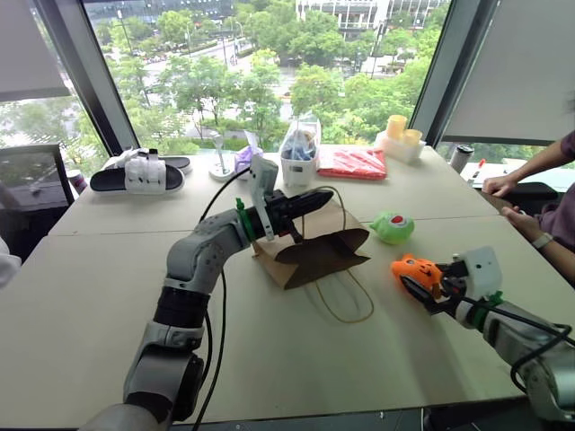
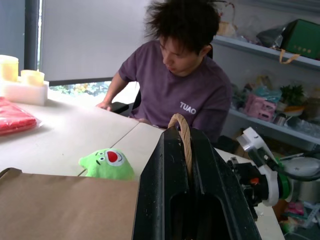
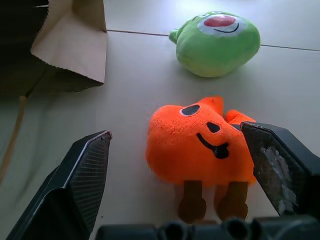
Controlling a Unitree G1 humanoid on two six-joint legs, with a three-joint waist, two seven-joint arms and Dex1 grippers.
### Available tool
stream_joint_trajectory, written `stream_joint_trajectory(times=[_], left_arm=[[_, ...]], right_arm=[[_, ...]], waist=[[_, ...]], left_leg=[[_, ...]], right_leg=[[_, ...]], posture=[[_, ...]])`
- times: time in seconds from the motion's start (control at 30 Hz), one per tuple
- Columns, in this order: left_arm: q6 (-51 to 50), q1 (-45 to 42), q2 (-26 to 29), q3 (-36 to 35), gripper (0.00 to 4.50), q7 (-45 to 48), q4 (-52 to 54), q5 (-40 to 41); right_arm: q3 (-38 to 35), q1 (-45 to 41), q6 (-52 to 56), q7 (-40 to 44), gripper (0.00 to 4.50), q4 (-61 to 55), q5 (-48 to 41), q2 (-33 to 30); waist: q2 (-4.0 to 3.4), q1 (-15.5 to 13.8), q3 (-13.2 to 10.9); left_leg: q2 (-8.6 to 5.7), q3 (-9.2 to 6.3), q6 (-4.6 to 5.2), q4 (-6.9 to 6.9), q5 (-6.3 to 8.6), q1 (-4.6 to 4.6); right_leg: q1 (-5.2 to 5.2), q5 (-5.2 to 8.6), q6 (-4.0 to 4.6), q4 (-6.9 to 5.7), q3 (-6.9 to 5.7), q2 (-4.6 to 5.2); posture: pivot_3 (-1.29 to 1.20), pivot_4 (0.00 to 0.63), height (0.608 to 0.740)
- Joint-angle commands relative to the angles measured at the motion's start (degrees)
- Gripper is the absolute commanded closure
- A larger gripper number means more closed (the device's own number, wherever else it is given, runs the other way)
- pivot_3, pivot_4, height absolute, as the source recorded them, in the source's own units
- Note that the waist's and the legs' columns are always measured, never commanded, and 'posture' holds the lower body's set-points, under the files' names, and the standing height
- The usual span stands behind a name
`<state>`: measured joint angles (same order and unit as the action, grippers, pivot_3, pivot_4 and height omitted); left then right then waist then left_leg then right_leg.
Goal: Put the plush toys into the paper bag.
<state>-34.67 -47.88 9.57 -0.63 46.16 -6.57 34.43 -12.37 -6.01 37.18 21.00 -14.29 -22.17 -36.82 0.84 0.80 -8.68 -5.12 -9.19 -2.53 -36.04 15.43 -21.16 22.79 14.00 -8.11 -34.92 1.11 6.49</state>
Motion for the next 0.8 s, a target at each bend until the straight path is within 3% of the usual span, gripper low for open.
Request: stream_joint_trajectory(times=[0.03, 0.07, 0.17, 0.4, 0.43, 0.53, 0.67, 0.8], left_arm=[[0.5, -1.2, -0.5, -0.8, 4.50, -0.8, 1.0, 0.7], [0.5, -1.3, -0.6, -0.9, 4.50, -0.9, 0.9, 0.6], [0.6, -1.4, -0.5, -0.9, 4.50, -1.1, 0.9, 0.3], [0.3, -1.2, -0.1, -1.3, 4.50, -1.6, 1.0, 0.5], [0.2, -1.3, 0.0, -1.5, 4.50, -1.7, 0.8, 0.7], [0.1, -2.0, 0.1, -1.8, 4.50, -1.5, -0.1, 0.9], [0.1, -3.6, 0.2, -2.7, 4.50, -1.3, -2.2, 1.4], [-0.3, -4.9, 0.3, -3.3, 4.50, -0.6, -4.2, 2.2]], right_arm=[[7.7, -3.2, -7.3, 1.4, 0.02, 7.2, 9.3, -1.6], [9.5, -4.1, -8.7, 1.7, 0.02, 9.3, 11.5, -2.2], [10.3, -6.1, -10.6, 2.1, 0.86, 12.9, 13.6, -1.6], [9.2, -6.2, -12.4, 2.3, 4.29, 13.8, 16.4, -1.0], [8.4, -5.7, -12.4, 2.0, 4.47, 12.8, 16.5, -1.2], [3.2, -4.6, -11.5, 2.9, 4.47, 6.9, 12.5, -1.0], [-4.2, -6.5, -3.3, 6.9, 4.47, -7.8, -4.0, 1.7], [-6.5, -6.9, 9.8, 9.4, 4.47, -20.3, -19.8, -1.2]], waist=[[0.00, -0.1, 0.0], [0.00, -0.2, 0.0], [0.01, -0.2, 0.0], [0.02, -0.1, 0.0], [0.01, -0.1, 0.0], [0.01, -0.3, 0.0], [0.00, -0.1, 0.0], [0.00, -0.2, 0.0]], left_leg=[[0.00, 0.00, 0.00, 0.00, 0.00, 0.03], [0.00, -0.01, 0.00, 0.01, 0.00, 0.03], [-0.01, -0.02, -0.02, -0.01, -0.01, 0.01], [0.00, -0.03, -0.20, 0.00, -0.11, 0.03], [0.00, -0.03, -0.20, -0.01, -0.11, 0.03], [-0.01, -0.04, -0.19, -0.01, -0.11, 0.02], [-0.01, -0.10, -0.19, -0.01, -0.11, -0.05], [0.01, -0.25, 0.02, 0.03, 0.01, -0.05]], right_leg=[[-0.04, 0.00, 0.00, 0.01, -0.01, 0.00], [-0.04, 0.00, 0.00, 0.01, -0.01, 0.00], [-0.04, 0.00, -0.01, 0.03, -0.01, 0.00], [-0.06, 0.00, 0.00, 0.05, -0.01, 0.00], [-0.06, 0.00, 0.00, 0.05, -0.01, 0.00], [-0.06, 0.00, 0.00, 0.05, -0.02, 0.00], [-0.03, 0.00, -0.01, 0.08, -0.02, 0.01], [-0.02, 0.00, -0.01, 0.08, -0.07, 0.00]], posture=[[0.00, 0.150, 0.740], [0.00, 0.150, 0.740], [0.00, 0.150, 0.740], [0.00, 0.150, 0.740], [0.00, 0.150, 0.740], [0.00, 0.150, 0.740], [0.00, 0.150, 0.740], [0.00, 0.150, 0.740]])
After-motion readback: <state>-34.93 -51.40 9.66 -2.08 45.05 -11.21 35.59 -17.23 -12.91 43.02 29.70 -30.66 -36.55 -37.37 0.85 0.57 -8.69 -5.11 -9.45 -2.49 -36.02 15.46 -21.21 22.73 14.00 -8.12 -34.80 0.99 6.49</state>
